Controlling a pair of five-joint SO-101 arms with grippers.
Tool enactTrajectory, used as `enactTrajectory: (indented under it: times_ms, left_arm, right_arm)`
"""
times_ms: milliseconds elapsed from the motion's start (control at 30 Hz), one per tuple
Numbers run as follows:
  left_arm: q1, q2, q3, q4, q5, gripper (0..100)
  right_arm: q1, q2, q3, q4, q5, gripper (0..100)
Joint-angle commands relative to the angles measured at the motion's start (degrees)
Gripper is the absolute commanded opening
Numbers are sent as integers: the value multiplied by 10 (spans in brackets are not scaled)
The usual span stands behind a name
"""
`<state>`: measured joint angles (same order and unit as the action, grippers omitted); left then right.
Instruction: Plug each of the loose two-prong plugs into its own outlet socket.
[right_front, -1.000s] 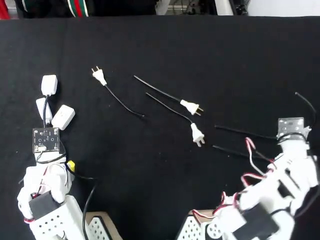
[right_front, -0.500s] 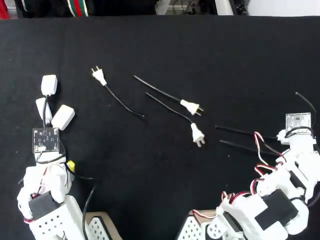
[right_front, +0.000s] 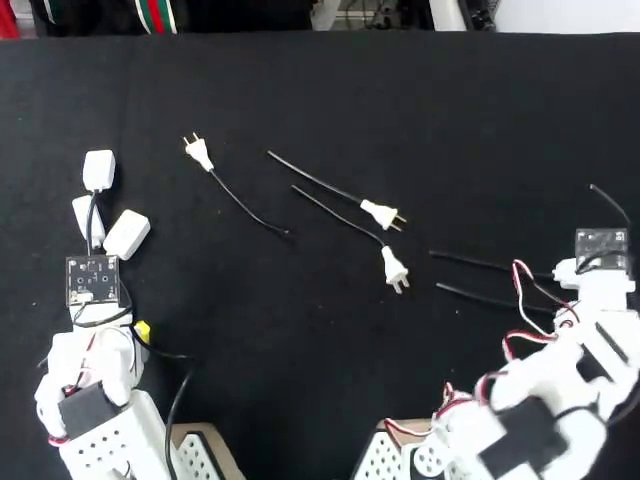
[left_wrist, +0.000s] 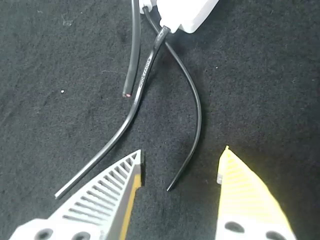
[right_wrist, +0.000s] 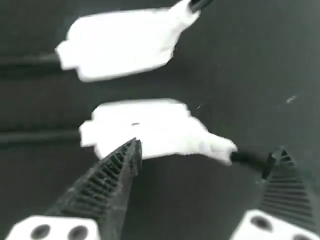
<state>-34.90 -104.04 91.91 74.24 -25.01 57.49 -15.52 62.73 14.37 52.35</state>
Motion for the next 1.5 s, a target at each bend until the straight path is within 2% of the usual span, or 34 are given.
enactTrajectory:
  times_ms: [0,300,500,600,667,800,900,967,1100,1267,1467]
  left_arm:
    - [-5,-4,0,-9,-4,247]
    - [-5,-4,4,-10,-4,247]
    - [-5,-4,4,-11,-4,247]
    - [-5,-4,4,-11,-4,247]
    - [-5,-4,5,-11,-4,247]
    - [-5,-4,4,-12,-4,246]
    - [-5,-4,2,-12,-2,246]
    - [-5,-4,1,-12,-1,246]
    - [-10,-4,1,-10,-1,246]
    - [-11,-4,5,-10,-2,246]
    - [-11,-4,7,-11,-4,246]
  right_arm:
    - [-10,-144,-4,229,-3,386]
    - [-109,-397,-80,588,-8,386]
    - [-216,-453,-150,681,-85,385]
    - [-295,-452,-168,700,-141,381]
    - [-352,-451,-173,709,-175,339]
    - [-474,-422,-173,708,-242,161]
    - [-564,-378,-173,706,-258,45]
    - [-623,-343,-174,698,-265,28]
    - [-703,-264,-184,630,-309,84]
    - [-732,-124,-263,597,-315,162]
    - [-662,46,-365,588,-256,168]
